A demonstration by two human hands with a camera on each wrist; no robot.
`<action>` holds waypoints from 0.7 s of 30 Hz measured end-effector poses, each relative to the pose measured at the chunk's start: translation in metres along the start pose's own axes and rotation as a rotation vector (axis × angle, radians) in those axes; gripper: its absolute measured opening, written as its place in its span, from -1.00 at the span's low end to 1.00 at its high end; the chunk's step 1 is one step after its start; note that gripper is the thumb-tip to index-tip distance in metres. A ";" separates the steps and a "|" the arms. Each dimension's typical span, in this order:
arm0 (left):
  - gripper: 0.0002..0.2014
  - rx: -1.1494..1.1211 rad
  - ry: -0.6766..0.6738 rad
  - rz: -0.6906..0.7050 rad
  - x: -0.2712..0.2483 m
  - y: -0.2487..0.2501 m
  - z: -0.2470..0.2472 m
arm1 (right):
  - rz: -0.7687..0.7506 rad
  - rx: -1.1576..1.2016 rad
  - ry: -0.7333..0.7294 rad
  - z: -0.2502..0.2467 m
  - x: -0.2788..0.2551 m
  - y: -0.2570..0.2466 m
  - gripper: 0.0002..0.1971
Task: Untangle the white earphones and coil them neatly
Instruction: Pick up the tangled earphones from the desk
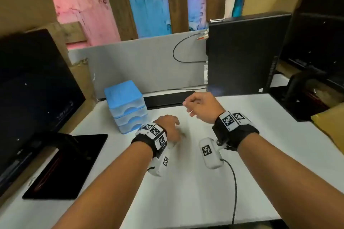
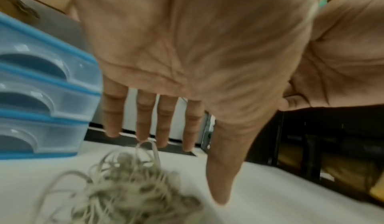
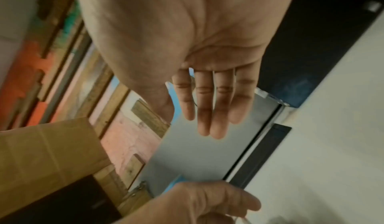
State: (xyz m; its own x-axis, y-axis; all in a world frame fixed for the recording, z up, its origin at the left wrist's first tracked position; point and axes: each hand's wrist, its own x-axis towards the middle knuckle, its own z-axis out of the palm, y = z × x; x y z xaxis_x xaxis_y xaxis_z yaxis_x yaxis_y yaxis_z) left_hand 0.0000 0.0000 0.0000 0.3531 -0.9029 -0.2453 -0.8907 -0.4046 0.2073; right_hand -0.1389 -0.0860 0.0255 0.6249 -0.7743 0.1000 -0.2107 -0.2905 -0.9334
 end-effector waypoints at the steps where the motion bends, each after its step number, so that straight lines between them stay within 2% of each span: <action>1: -0.33 0.059 -0.062 -0.025 0.009 0.000 0.003 | 0.002 -0.003 -0.009 0.000 0.011 0.009 -0.84; 5: -0.32 0.132 -0.201 -0.046 0.045 -0.011 0.015 | 0.064 -0.007 -0.072 0.000 0.050 0.044 -0.87; 9: -0.47 0.020 -0.148 -0.014 0.059 -0.026 0.013 | 0.082 0.015 -0.113 -0.007 0.067 0.052 -0.87; 12: -0.57 -0.245 -0.046 0.007 0.054 -0.028 -0.005 | 0.082 0.035 -0.110 -0.019 0.062 0.044 -0.87; 16: -0.57 -0.547 0.132 0.078 0.039 -0.021 -0.020 | 0.162 0.070 -0.075 -0.026 0.044 0.030 -0.81; 19: -0.51 -0.521 0.329 0.180 0.029 -0.010 -0.011 | 0.304 0.185 -0.158 -0.018 0.022 0.021 -0.49; 21: -0.49 -0.488 0.478 0.281 0.022 0.001 -0.004 | 0.341 0.361 -0.210 -0.010 0.008 0.015 -0.43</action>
State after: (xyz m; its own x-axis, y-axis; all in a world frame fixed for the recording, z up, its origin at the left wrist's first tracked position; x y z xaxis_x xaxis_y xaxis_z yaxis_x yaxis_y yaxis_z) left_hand 0.0082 -0.0211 -0.0019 0.3160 -0.9015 0.2956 -0.7763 -0.0666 0.6268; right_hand -0.1445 -0.1021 0.0161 0.7107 -0.6511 -0.2665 -0.1796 0.1983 -0.9635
